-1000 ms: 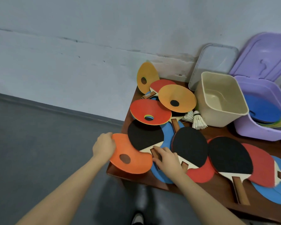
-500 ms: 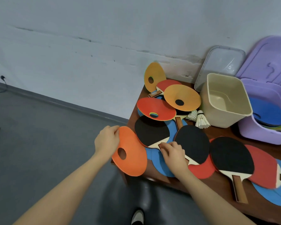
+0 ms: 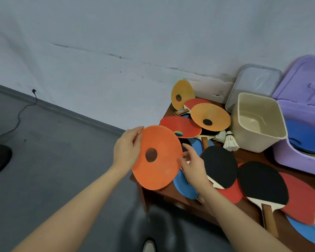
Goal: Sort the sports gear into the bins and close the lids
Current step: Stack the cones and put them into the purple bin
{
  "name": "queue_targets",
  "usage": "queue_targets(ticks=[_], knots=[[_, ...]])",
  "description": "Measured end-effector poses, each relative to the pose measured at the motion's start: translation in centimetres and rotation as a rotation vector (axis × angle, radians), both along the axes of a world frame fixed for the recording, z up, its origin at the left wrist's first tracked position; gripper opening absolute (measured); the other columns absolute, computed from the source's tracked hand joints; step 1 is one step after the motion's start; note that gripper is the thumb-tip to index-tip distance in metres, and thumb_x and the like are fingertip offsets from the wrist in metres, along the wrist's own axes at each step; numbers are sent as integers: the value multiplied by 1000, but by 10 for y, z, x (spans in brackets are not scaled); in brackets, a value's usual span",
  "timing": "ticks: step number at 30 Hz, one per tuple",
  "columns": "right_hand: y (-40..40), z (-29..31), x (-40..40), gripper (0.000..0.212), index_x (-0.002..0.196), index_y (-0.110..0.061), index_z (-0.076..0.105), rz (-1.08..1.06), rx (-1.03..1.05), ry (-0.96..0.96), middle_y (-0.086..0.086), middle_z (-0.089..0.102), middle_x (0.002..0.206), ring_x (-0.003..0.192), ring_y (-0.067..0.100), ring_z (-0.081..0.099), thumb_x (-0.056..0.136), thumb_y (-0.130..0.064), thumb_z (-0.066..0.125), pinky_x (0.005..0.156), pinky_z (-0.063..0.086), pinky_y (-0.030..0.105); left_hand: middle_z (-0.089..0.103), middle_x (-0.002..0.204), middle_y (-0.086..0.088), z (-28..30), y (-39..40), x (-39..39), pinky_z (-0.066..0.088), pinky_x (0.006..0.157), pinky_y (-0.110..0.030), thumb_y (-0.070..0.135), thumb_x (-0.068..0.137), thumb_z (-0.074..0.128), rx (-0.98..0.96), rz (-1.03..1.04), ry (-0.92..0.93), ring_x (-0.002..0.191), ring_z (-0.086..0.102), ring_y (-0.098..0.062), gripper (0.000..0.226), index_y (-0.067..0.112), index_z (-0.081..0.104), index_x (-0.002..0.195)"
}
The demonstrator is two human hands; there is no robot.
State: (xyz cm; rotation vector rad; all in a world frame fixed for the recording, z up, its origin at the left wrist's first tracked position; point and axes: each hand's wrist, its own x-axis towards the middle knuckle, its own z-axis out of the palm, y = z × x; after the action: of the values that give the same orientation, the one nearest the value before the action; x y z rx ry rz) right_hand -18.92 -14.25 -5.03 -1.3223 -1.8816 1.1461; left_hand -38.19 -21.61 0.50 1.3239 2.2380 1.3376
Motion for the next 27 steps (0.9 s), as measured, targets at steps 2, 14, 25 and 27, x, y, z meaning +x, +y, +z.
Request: queue_targets(ticks=[2, 14, 25, 27], knots=[[3, 12, 8, 33, 121, -21, 57, -66, 20, 126, -5, 62, 79, 70, 0, 57, 90, -8, 55, 64, 46, 16, 63, 112, 7, 5, 9, 7, 44, 89, -28, 20, 95, 49, 34, -9, -25, 102, 56, -10, 28, 22, 60, 120], [112, 47, 5, 19, 108, -16, 63, -371, 217, 113, -6, 61, 84, 74, -1, 55, 91, -12, 54, 59, 39, 9, 45, 113, -2, 9, 126, -4, 26, 79, -6, 5, 92, 47, -23, -271, 43, 96, 43, -6, 46, 10, 42, 137], [160, -21, -29, 27, 116, -14, 60, -342, 155, -264, 1, 64, 104, 97, 17, 59, 90, -11, 54, 84, 48, 34, 47, 124, -13, -62, 222, -53, 32, 87, -21, 7, 89, 49, -346, -418, 43, 112, 48, -24, 43, 5, 45, 132], [156, -30, -28, 27, 114, -12, 61, -326, 162, -354, 3, 63, 104, 98, 20, 58, 88, -8, 54, 87, 47, 39, 45, 130, -16, -80, 224, -57, 35, 97, -34, 16, 91, 50, -478, -407, 102, 118, 44, -31, 48, 4, 40, 137]])
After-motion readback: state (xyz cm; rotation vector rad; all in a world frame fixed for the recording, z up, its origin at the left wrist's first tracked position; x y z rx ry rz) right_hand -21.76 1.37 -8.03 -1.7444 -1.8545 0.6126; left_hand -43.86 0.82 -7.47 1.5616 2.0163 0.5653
